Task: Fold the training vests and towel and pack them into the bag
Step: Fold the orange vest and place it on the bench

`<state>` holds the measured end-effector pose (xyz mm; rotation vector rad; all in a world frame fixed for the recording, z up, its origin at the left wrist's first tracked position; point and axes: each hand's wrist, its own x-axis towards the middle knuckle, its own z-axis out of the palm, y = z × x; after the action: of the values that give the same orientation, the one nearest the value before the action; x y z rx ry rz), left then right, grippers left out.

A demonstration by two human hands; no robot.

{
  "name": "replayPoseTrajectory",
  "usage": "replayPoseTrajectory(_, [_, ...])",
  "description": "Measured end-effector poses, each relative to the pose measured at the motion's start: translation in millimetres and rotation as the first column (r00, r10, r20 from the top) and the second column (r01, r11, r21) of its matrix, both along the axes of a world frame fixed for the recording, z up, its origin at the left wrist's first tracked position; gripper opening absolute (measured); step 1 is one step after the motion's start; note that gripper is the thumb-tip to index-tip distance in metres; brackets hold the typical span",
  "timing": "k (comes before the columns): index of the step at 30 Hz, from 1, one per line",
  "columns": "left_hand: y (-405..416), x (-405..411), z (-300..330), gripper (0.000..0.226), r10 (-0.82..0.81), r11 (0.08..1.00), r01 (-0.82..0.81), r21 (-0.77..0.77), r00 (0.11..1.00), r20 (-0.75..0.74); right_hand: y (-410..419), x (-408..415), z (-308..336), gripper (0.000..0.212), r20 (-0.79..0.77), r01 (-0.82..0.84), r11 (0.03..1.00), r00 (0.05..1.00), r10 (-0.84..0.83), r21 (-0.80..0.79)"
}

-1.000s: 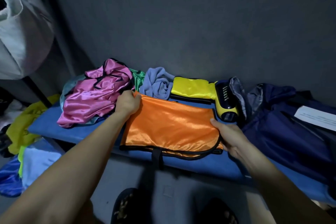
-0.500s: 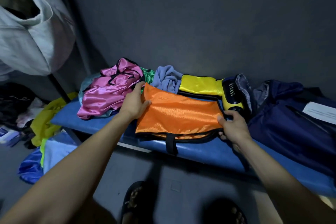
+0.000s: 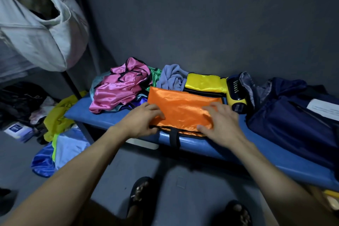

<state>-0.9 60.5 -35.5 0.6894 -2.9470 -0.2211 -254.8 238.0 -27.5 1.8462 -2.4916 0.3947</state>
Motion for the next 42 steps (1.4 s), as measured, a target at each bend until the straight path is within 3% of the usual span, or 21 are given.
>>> replayPoseTrajectory(3, [0,-1,3,0.033,-0.05,0.998,0.05,0.037,0.999,0.002,-11,13,-5,0.063,-0.061,-0.238,0.966,0.968,0.245,0.103])
replayPoseTrajectory(8, [-5,3,6,0.01,-0.006,0.981,0.028,0.195,0.994,-0.112,-21,21,-9,0.061,-0.017,-0.346,0.927,0.936,0.352,0.146])
replayPoseTrajectory(11, [-7,2,5,0.013,0.057,0.978,-0.02,0.209,0.983,-0.173,-25,20,-9,0.046,0.018,-0.343,0.934,0.939,0.343,0.102])
replayPoseTrajectory(15, [-9,0,6,0.013,0.102,0.976,-0.053,0.213,0.968,-0.228,-31,17,-10,0.041,-0.001,-0.332,0.937,0.942,0.334,0.112])
replayPoseTrajectory(21, [-10,-1,6,0.011,0.097,0.976,-0.054,0.212,0.975,-0.199,-35,27,-11,0.068,-0.084,-0.346,0.92,0.927,0.365,0.184])
replayPoseTrajectory(25, [-10,-1,7,0.014,0.091,0.976,-0.055,0.211,0.982,-0.168,-37,32,-15,0.047,-0.179,-0.358,0.928,0.911,0.371,0.104])
replayPoseTrajectory(35, [-8,-2,8,0.022,0.147,0.961,-0.113,0.253,0.981,-0.123,-32,52,-22,0.034,-0.332,-0.395,0.919,0.867,0.371,-0.004])
replayPoseTrajectory(39, [-9,3,12,0.011,0.049,0.962,-0.036,0.272,0.998,-0.044,-33,52,-22,0.011,-0.257,-0.37,0.925,0.905,0.339,-0.084])
replayPoseTrajectory(42, [-9,6,10,0.03,-0.024,0.978,0.019,0.208,0.999,0.022,-35,51,-19,0.017,-0.111,-0.305,0.944,0.95,0.292,-0.126])
